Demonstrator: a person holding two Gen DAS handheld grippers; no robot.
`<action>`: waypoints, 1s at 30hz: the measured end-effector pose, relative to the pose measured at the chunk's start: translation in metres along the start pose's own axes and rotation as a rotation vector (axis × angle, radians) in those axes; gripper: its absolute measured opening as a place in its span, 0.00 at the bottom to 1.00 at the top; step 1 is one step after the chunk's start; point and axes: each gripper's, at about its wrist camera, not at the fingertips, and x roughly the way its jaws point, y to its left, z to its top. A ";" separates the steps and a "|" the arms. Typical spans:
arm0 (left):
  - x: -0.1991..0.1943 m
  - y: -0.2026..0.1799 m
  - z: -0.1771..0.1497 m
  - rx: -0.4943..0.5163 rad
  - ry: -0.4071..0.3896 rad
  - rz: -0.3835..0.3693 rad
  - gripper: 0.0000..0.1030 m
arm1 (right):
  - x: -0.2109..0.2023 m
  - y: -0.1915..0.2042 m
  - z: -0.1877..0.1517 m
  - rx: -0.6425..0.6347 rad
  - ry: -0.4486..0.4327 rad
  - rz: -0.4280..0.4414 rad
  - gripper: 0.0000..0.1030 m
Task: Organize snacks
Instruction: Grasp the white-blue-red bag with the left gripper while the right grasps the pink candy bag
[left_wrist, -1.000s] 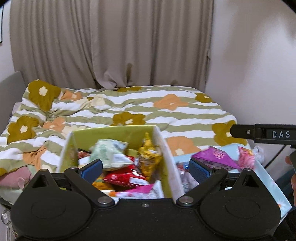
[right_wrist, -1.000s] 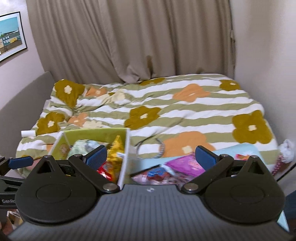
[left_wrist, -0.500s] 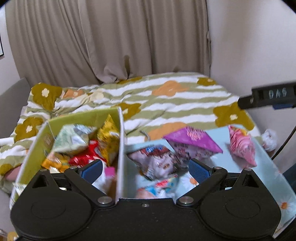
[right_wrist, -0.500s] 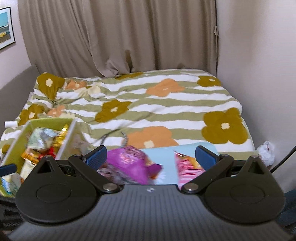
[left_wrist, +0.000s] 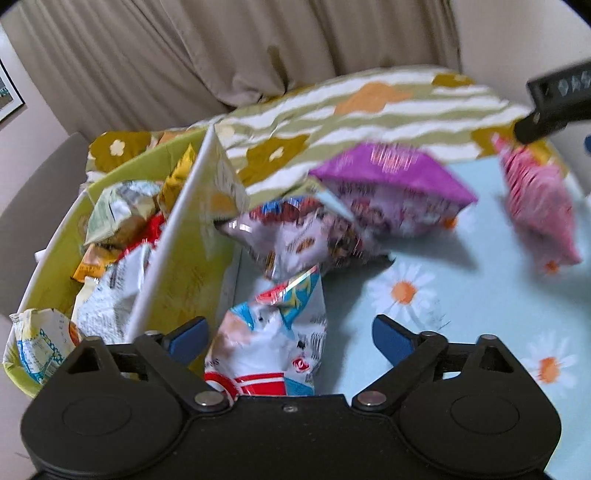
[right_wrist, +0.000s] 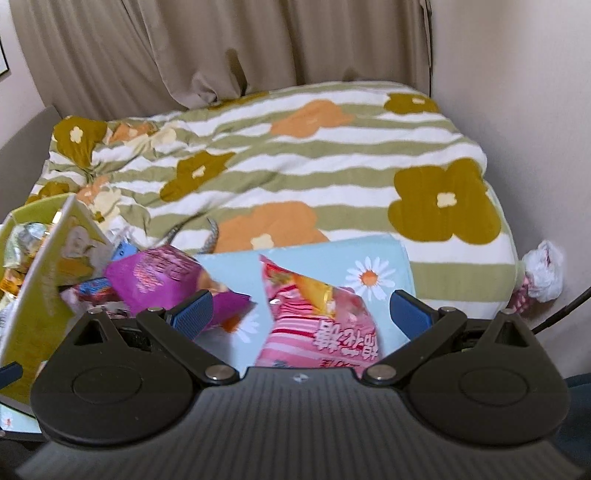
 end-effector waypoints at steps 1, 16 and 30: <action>0.006 -0.003 -0.001 0.008 0.014 0.017 0.92 | 0.006 -0.001 0.000 0.000 0.009 0.002 1.00; 0.045 -0.016 -0.007 0.116 0.094 0.179 0.73 | 0.056 -0.013 -0.007 0.017 0.101 0.018 1.00; 0.032 0.005 -0.009 0.040 0.100 0.060 0.57 | 0.070 -0.022 -0.015 0.029 0.163 0.018 1.00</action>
